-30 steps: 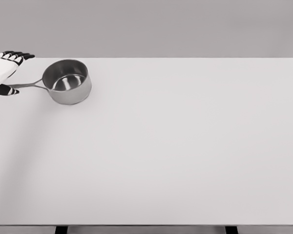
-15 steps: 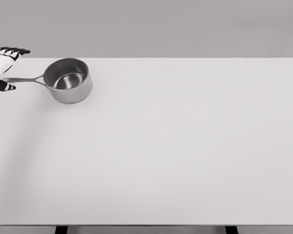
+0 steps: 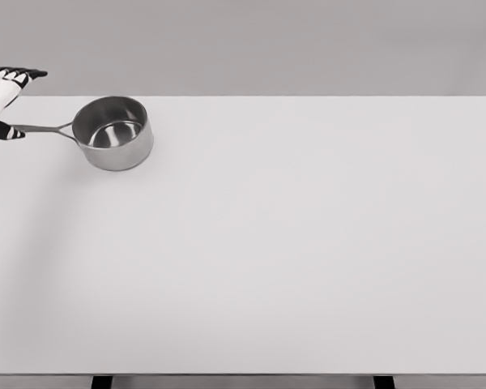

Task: Rotate pot handle

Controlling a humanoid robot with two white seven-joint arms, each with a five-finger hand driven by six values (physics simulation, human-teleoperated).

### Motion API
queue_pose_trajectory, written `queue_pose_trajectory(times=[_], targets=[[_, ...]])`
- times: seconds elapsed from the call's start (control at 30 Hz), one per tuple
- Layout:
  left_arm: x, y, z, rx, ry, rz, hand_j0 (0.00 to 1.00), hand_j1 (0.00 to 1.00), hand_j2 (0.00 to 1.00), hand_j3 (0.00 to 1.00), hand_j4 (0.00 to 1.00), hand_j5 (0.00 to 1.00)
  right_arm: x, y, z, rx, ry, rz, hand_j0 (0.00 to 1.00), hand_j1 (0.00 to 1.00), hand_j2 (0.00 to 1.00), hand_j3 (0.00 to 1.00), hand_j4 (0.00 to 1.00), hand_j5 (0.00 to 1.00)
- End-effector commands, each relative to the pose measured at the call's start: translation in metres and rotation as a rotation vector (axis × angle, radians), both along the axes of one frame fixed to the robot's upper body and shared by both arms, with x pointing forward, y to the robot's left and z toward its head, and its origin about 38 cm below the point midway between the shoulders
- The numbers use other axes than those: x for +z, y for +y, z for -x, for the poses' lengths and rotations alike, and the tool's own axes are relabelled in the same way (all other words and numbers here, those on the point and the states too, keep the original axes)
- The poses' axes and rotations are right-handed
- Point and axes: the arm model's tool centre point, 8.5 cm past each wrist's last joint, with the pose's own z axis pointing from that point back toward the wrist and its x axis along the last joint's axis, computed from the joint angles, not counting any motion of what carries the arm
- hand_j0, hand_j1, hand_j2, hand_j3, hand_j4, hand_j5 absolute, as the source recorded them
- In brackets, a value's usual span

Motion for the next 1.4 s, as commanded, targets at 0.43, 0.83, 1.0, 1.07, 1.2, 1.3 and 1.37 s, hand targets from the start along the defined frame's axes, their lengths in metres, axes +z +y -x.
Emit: queue_pose_trajectory(times=[0.43, 0.83, 1.0, 1.07, 1.2, 1.3, 1.37], targets=[[0.008, -0.010, -0.015, -0.009, -0.002, -0.004, 1.00, 1.00, 1.00, 1.00, 1.00, 1.00, 0.000, 0.000, 0.000, -0.001, 0.000, 0.000, 1.00, 1.00, 1.00, 1.00, 1.00, 1.00], [0.051, 0.003, 0.022, -0.064, -0.137, -0.028, 1.00, 1.00, 1.00, 1.00, 1.00, 1.00, 0.000, 0.000, 0.000, 0.000, 0.000, 0.000, 1.00, 1.00, 1.00, 1.00, 1.00, 1.00], [0.076, 0.000, 0.079, -0.201, -0.182, -0.009, 1.00, 1.00, 1.00, 1.00, 1.00, 1.00, 0.000, 0.000, 0.000, -0.001, 0.000, 0.000, 1.00, 1.00, 1.00, 1.00, 1.00, 1.00], [0.078, -0.022, 0.100, -0.270, -0.202, -0.024, 1.00, 1.00, 1.00, 1.00, 1.00, 1.00, 0.000, 0.000, 0.000, 0.000, 0.000, 0.000, 1.00, 1.00, 1.00, 1.00, 1.00, 1.00], [0.020, -0.075, 0.132, -0.399, -0.102, 0.031, 1.00, 1.00, 1.00, 1.00, 1.00, 1.00, 0.000, 0.000, 0.000, 0.000, 0.000, 0.000, 1.00, 1.00, 1.00, 1.00, 1.00, 1.00], [0.009, -0.097, 0.137, -0.416, -0.127, 0.120, 1.00, 1.00, 1.00, 1.00, 1.00, 1.00, 0.000, 0.000, 0.000, -0.001, 0.000, 0.000, 1.00, 1.00, 1.00, 1.00, 1.00, 1.00], [0.007, -0.096, 0.138, -0.414, -0.118, 0.121, 1.00, 1.00, 1.00, 1.00, 1.00, 1.00, 0.000, 0.000, 0.000, 0.000, 0.000, 0.000, 1.00, 1.00, 1.00, 1.00, 1.00, 1.00]])
